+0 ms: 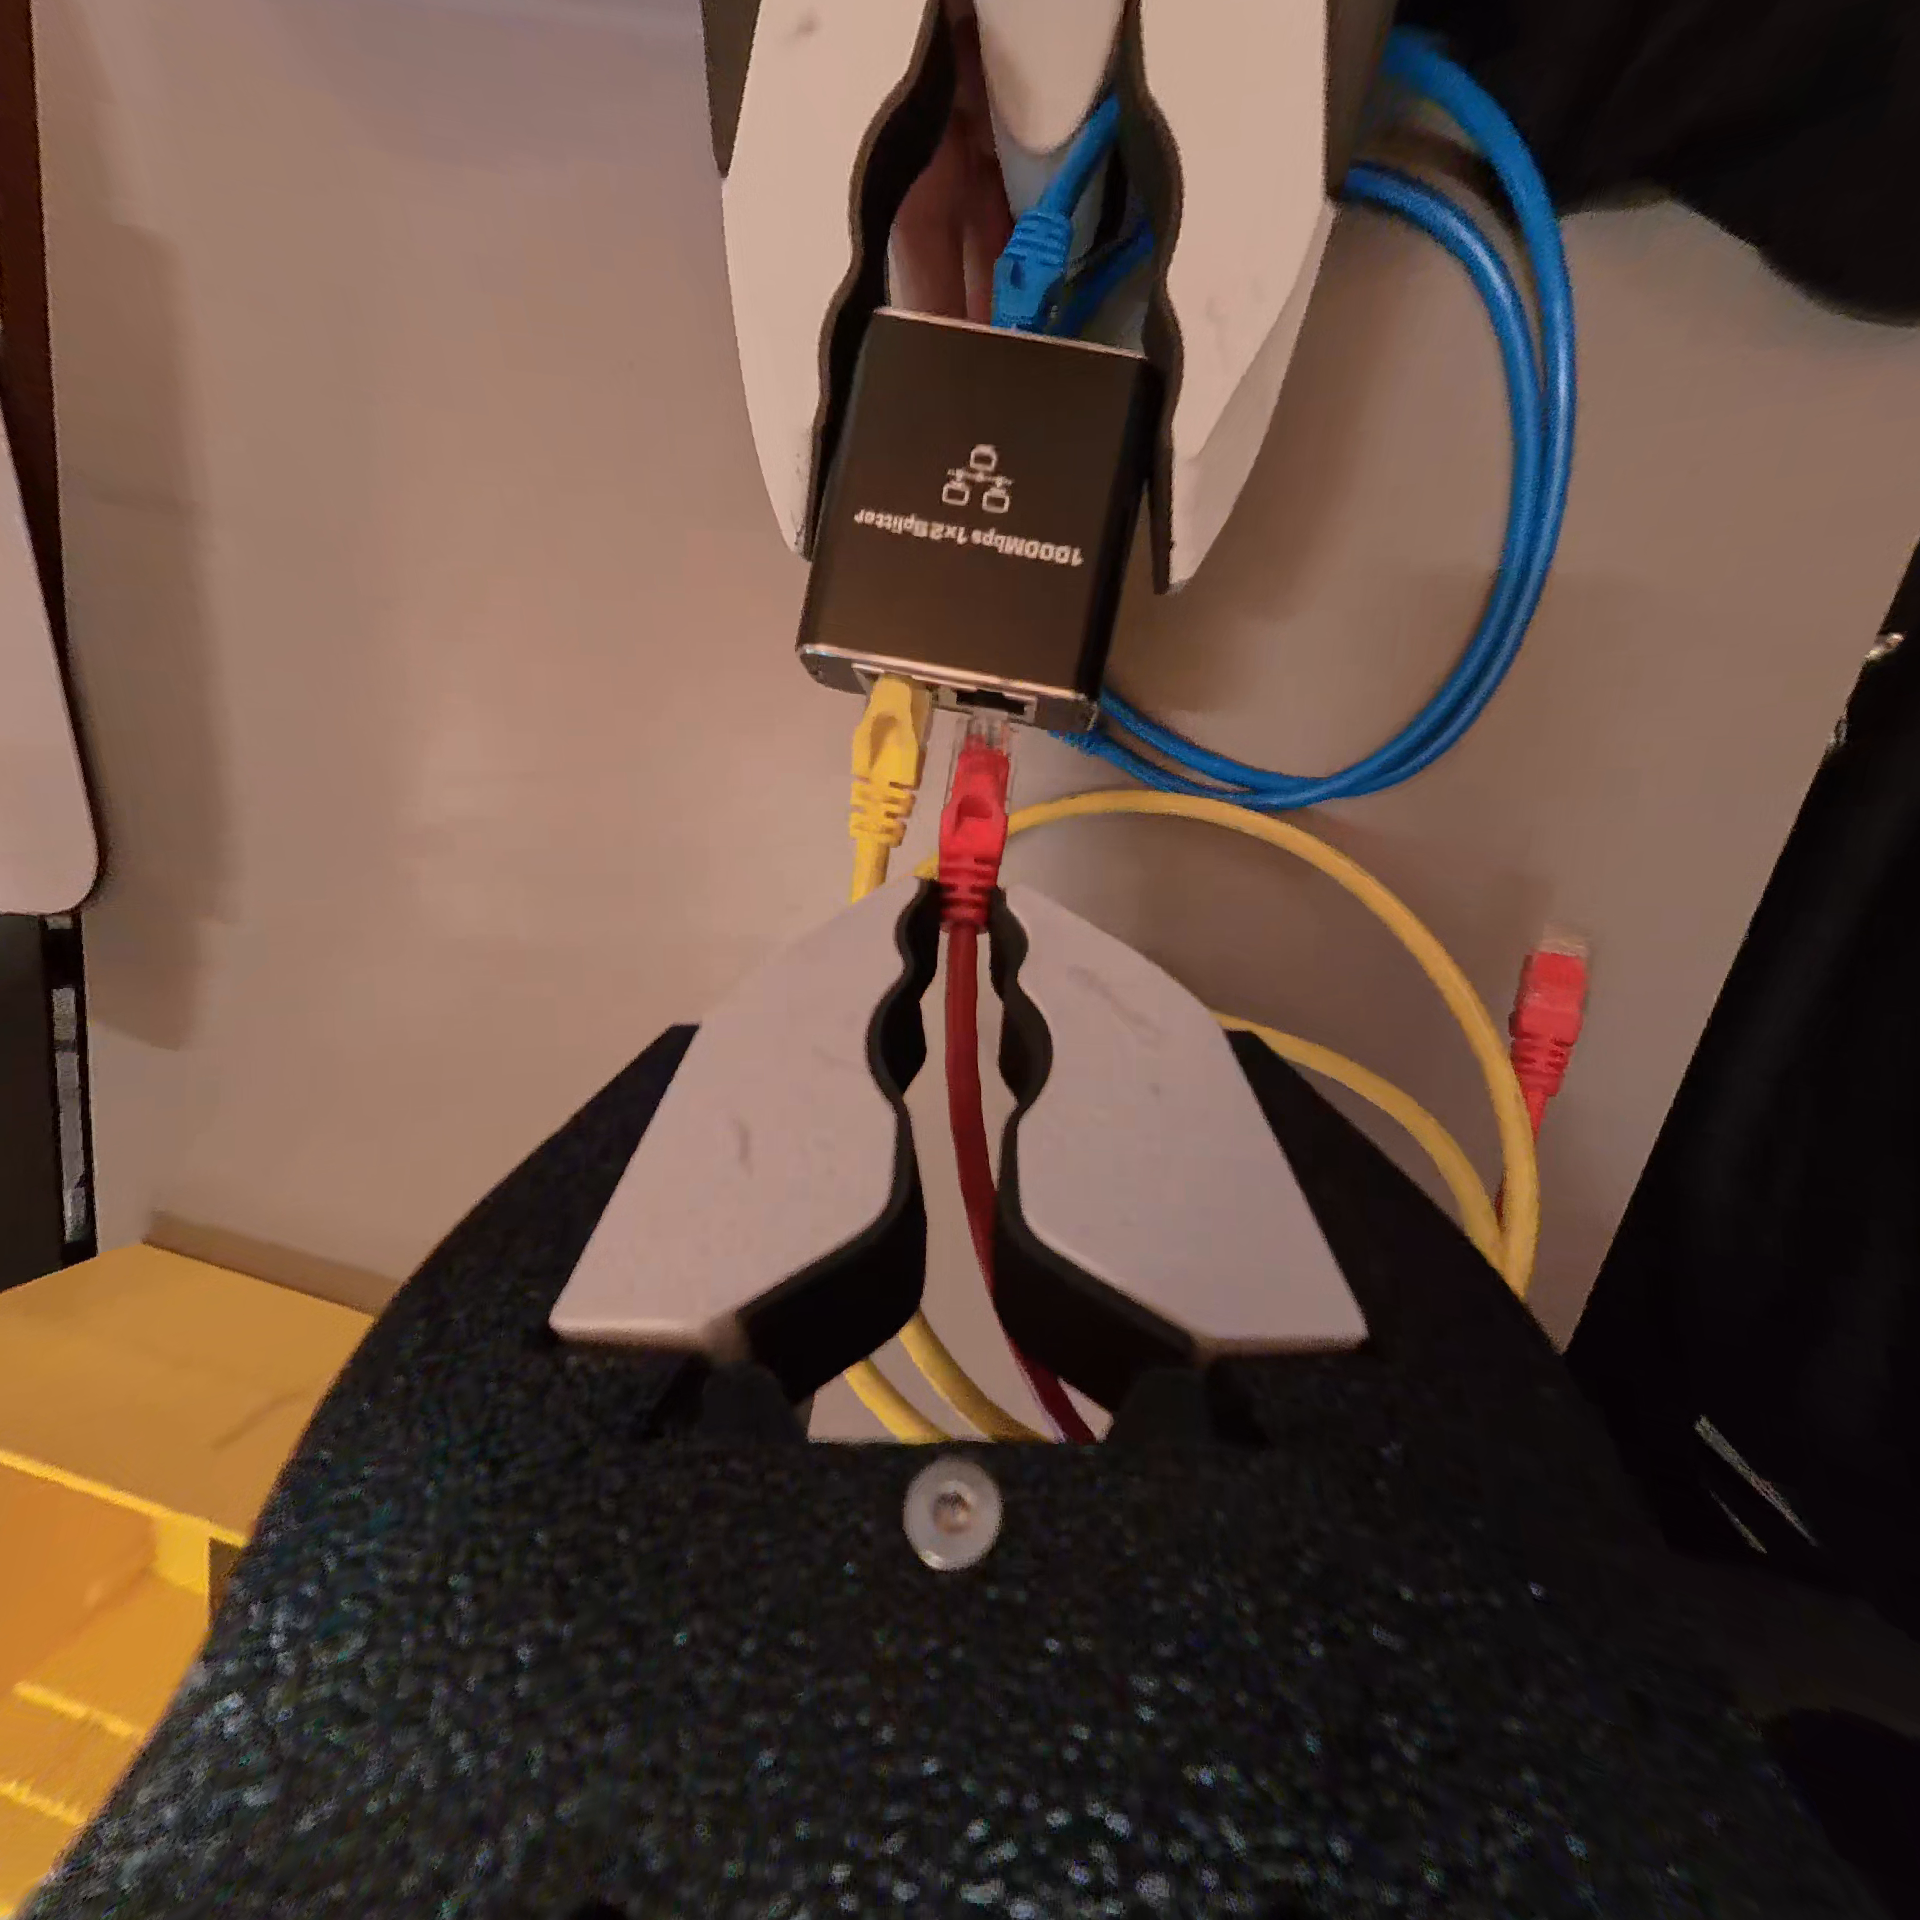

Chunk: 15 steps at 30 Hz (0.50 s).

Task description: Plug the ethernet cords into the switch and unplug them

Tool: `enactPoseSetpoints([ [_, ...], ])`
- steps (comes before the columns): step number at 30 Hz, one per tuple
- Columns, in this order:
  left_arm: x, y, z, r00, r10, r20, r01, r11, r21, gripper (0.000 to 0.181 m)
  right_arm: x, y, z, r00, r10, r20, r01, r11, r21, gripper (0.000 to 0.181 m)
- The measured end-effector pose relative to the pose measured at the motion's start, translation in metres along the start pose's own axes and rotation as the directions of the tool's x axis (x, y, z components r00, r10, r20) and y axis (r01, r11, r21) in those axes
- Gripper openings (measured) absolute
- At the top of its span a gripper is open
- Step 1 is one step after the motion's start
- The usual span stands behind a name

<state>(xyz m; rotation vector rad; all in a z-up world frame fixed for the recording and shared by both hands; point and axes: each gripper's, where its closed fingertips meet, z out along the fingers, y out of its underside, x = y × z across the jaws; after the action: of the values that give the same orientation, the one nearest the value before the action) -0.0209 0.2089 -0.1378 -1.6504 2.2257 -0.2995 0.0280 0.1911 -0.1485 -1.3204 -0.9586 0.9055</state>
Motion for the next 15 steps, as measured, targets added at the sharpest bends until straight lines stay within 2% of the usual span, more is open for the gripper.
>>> enactPoseSetpoints([
  [9, 0.0001, -0.0052, 0.0008, 0.999, -0.027, -0.027, 0.03, 0.995, 0.092, 0.008, -0.0005, -0.0009, -0.0013, 1.0, 0.002, 0.008, -0.002, 1.0, 0.007, 0.062],
  [15, -0.0003, -0.0118, 0.0013, 0.998, -0.023, -0.053, 0.034, 0.977, 0.21, 0.008, 0.0015, -0.0052, -0.0048, 1.0, 0.008, -0.001, -0.008, 0.999, 0.044, 0.062],
])
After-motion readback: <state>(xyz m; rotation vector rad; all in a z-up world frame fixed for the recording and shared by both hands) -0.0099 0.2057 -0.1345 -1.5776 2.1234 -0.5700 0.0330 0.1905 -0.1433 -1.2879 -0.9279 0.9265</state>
